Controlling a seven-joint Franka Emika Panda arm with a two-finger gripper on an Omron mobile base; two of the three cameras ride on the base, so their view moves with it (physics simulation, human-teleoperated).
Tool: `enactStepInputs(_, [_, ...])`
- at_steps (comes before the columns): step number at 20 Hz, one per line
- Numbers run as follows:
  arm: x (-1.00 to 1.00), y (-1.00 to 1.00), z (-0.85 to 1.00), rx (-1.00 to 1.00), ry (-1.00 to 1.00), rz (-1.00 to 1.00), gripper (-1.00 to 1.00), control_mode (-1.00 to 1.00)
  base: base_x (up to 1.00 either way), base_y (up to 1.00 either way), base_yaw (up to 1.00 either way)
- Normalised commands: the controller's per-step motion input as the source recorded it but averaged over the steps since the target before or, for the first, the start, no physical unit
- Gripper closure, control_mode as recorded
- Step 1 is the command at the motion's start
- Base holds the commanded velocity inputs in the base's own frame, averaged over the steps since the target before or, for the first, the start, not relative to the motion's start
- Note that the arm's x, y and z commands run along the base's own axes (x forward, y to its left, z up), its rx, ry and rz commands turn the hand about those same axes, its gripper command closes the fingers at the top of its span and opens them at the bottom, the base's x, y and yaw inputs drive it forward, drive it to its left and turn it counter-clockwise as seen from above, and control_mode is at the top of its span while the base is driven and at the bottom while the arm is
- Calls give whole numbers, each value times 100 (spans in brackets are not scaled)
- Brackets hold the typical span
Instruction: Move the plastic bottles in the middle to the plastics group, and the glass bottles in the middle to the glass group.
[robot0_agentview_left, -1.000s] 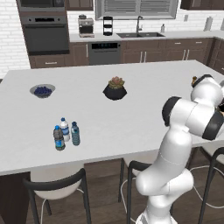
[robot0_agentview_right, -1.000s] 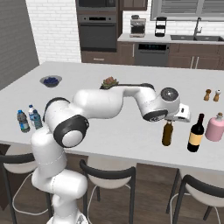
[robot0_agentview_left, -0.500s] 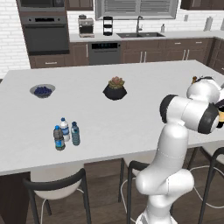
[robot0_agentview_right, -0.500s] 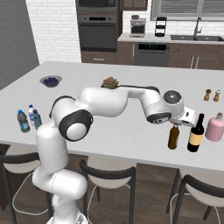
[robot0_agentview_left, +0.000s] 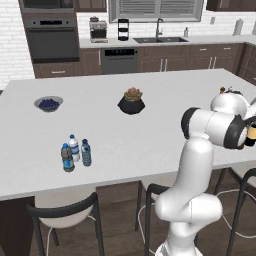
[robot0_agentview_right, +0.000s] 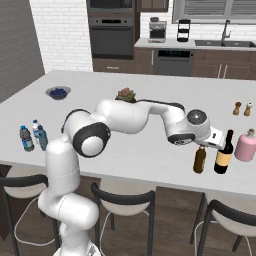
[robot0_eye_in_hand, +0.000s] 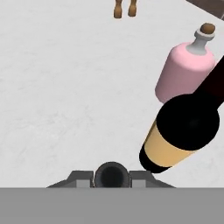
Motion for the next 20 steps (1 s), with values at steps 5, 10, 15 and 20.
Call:
enactStepInputs(5, [0,-15,-22,-3,-15,0,100,-100,0,0,0])
enactStepInputs(10, [0,-17,-10,-2,-10,-1,100,-100,0,0,0])
enactStepInputs(15, [0,-5,-30,-5,0,-1,100,-100,0,0,0])
enactStepInputs(20, [10,0,-30,-5,0,0,100,-100,0,0,0])
